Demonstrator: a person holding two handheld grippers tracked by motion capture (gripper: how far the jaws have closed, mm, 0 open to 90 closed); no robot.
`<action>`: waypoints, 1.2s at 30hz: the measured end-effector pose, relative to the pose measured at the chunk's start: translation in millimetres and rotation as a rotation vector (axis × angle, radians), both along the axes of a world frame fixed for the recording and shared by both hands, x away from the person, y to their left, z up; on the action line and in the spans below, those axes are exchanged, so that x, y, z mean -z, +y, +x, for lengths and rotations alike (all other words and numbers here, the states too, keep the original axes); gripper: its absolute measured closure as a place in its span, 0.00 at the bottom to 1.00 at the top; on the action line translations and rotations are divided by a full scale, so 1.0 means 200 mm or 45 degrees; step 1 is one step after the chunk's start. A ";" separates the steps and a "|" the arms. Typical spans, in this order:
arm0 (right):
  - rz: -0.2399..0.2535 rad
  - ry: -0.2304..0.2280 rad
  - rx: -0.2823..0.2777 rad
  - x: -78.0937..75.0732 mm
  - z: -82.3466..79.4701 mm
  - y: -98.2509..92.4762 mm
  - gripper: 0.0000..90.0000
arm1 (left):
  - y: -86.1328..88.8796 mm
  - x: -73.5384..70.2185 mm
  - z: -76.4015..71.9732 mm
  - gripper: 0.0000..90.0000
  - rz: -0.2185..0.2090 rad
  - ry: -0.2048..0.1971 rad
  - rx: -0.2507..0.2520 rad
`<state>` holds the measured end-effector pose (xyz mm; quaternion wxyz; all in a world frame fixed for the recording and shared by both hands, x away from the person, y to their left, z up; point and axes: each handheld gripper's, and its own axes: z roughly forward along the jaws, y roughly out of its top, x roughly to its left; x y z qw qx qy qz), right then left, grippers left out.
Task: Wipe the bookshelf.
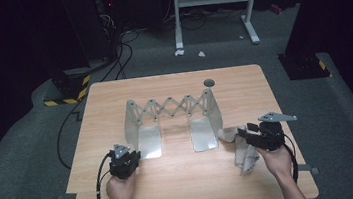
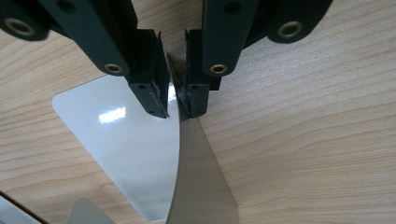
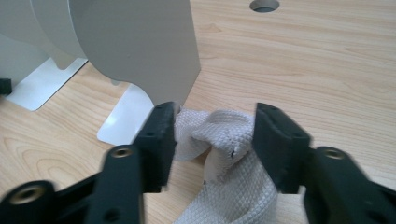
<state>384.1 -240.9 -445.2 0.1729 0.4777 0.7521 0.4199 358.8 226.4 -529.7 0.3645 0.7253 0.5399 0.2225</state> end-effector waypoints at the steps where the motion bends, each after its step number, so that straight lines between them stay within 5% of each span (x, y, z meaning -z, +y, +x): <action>1: 0.000 -0.005 -0.004 0.00 0.00 0.00 0.68 | 0.00 0.00 0.00 0.87 0.000 0.002 0.000; 5: 0.008 -0.006 -0.014 0.00 0.03 0.00 0.77 | 0.00 0.00 0.00 0.87 0.002 0.003 0.002; 11: 0.018 -0.034 0.014 -0.04 0.09 0.02 0.74 | 0.00 0.00 0.01 0.87 -0.007 0.003 -0.009; 16: 0.019 0.010 0.008 -0.07 0.19 0.03 0.78 | 0.00 0.00 0.02 0.87 0.005 0.003 -0.010; 24: -0.018 0.117 -0.033 0.02 0.38 0.13 0.83 | 0.00 0.00 0.02 0.91 -0.015 0.008 -0.047; 36: -0.034 0.156 -0.072 0.07 0.43 0.24 0.76 | 0.01 -0.01 0.04 0.93 -0.019 0.039 -0.086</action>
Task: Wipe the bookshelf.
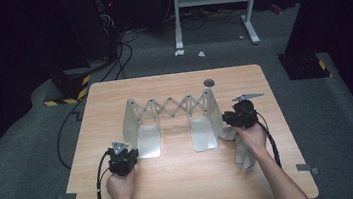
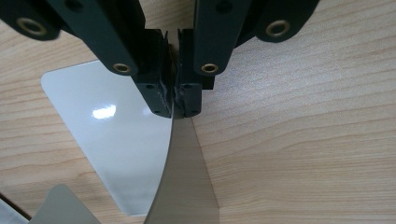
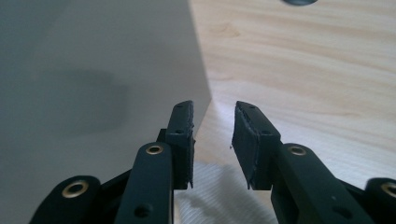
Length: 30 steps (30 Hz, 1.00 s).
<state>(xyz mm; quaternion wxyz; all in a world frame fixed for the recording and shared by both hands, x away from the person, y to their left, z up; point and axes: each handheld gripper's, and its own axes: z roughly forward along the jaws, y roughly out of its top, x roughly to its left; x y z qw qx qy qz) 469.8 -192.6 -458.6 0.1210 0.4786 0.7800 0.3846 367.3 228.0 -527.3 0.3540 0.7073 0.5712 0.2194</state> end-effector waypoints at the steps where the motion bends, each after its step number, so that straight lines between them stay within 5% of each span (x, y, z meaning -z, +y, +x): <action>1: -0.018 0.003 -0.013 0.01 -0.02 0.02 0.76 | 0.00 0.00 0.00 0.93 0.002 0.002 0.001; 5: -0.049 0.012 -0.043 0.04 -0.06 0.05 0.74 | 0.01 -0.02 0.03 0.93 0.038 0.037 0.014; 14: -0.078 -0.031 -0.077 0.03 -0.16 0.10 0.75 | 0.09 -0.03 0.09 0.98 0.007 0.068 -0.021; 20: -0.033 -0.025 -0.096 0.07 -0.21 0.14 0.72 | 0.08 -0.05 0.18 0.98 0.026 0.088 -0.028; 30: -0.127 -0.048 -0.171 0.15 -0.30 0.26 0.65 | 0.08 -0.04 0.21 0.98 0.015 0.081 -0.041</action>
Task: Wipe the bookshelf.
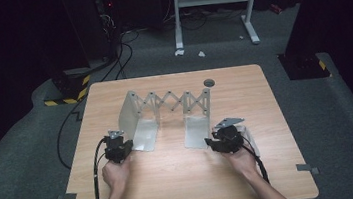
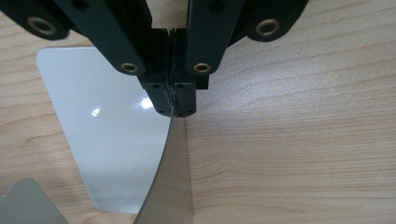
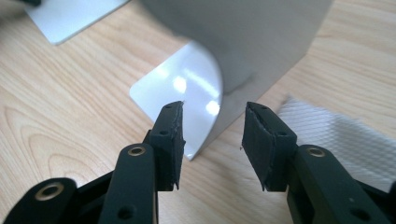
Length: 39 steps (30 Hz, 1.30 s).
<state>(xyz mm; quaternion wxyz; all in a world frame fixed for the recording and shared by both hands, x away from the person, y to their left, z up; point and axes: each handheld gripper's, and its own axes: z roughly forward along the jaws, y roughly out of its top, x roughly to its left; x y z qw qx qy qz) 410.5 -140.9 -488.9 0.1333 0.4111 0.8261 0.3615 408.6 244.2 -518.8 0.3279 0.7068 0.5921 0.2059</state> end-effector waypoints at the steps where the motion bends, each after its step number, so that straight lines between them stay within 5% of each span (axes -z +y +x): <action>1: -0.015 0.010 0.009 0.01 0.00 0.01 0.65 | 0.00 0.00 0.00 0.98 0.001 -0.001 0.000; 6: -0.059 0.008 0.097 0.06 0.03 0.04 0.71 | 0.00 0.00 0.00 0.98 0.002 -0.005 0.003; 14: -0.065 0.027 0.131 0.09 0.02 0.07 0.84 | 0.00 0.00 0.01 0.98 0.003 -0.004 0.011; 19: -0.096 0.032 0.124 0.12 -0.02 0.09 0.84 | 0.00 0.01 0.01 0.98 -0.005 -0.004 0.008; 27: -0.053 0.038 0.151 0.14 -0.04 0.08 0.85 | -0.01 -0.01 0.02 0.98 0.016 0.012 0.023; 31: -0.041 -0.012 0.165 0.11 -0.05 0.08 0.70 | -0.02 -0.01 0.02 0.97 0.024 0.005 0.032; 34: -0.019 -0.030 0.179 0.09 -0.04 0.08 0.70 | -0.02 -0.01 0.02 0.97 0.025 0.006 0.036; 39: -0.051 -0.047 0.210 0.05 -0.02 0.09 0.88 | -0.02 -0.01 0.03 0.97 0.023 0.006 0.037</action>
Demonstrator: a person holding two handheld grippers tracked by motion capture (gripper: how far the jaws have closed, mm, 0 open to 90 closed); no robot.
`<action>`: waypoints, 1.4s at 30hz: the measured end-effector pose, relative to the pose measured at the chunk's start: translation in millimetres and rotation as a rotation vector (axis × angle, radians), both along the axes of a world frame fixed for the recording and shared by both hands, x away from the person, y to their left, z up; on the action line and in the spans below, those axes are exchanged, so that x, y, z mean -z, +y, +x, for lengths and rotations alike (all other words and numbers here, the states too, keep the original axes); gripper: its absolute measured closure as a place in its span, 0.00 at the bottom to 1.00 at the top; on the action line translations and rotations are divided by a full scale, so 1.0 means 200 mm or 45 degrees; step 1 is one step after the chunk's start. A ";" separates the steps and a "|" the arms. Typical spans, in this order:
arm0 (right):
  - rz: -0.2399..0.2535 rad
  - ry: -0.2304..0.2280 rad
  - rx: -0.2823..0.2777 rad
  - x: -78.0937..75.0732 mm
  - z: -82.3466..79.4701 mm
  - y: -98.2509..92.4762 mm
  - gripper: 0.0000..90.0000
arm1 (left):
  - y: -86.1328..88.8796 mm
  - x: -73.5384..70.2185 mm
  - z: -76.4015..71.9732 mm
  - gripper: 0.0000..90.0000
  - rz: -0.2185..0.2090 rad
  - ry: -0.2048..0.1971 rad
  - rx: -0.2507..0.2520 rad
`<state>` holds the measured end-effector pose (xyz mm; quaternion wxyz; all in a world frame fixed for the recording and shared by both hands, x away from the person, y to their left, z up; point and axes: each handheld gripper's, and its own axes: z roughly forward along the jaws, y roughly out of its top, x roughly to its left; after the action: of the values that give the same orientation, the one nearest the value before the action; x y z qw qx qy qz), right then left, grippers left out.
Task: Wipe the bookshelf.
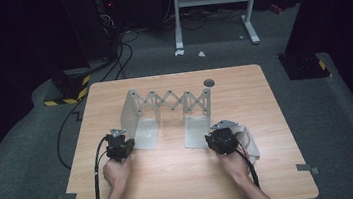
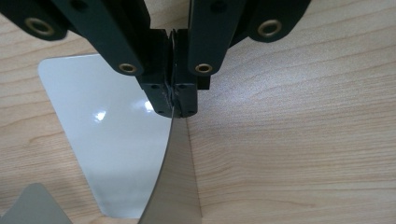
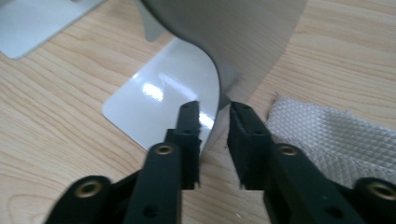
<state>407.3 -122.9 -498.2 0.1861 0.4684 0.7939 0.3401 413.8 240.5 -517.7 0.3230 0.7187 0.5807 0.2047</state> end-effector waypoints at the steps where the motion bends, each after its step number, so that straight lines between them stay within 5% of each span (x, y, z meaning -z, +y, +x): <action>1: -0.005 0.010 -0.006 0.01 0.00 0.00 0.88 | 0.00 0.00 0.00 0.97 -0.001 0.001 -0.001; 4: 0.011 0.033 0.000 0.03 -0.02 0.00 0.99 | -0.01 0.00 0.00 0.97 0.005 0.003 0.010; 10: -0.022 0.057 -0.030 0.10 -0.04 0.04 0.96 | 0.00 0.00 0.01 0.96 -0.003 -0.002 0.013; 14: 0.004 0.040 -0.046 0.05 -0.04 -0.01 0.90 | 0.00 -0.01 -0.01 0.96 -0.006 0.001 0.012; 21: 0.033 0.027 -0.023 -0.04 0.03 -0.15 0.82 | -0.01 -0.08 -0.09 0.80 -0.041 -0.032 0.018; 28: 0.066 0.034 -0.014 -0.12 0.15 -0.23 0.74 | -0.12 -0.21 -0.16 0.64 -0.025 -0.044 0.100; 37: 0.070 0.061 -0.018 -0.15 0.22 -0.24 0.69 | -0.30 -0.32 -0.07 0.56 -0.002 -0.024 0.183; 42: 0.070 0.051 -0.018 -0.16 0.23 -0.24 0.68 | -0.39 -0.43 0.05 0.53 0.019 -0.001 0.220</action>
<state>453.3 -170.8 -465.4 0.1548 0.4744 0.7911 0.3538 423.6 161.8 -431.5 0.3342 0.7684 0.5149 0.1808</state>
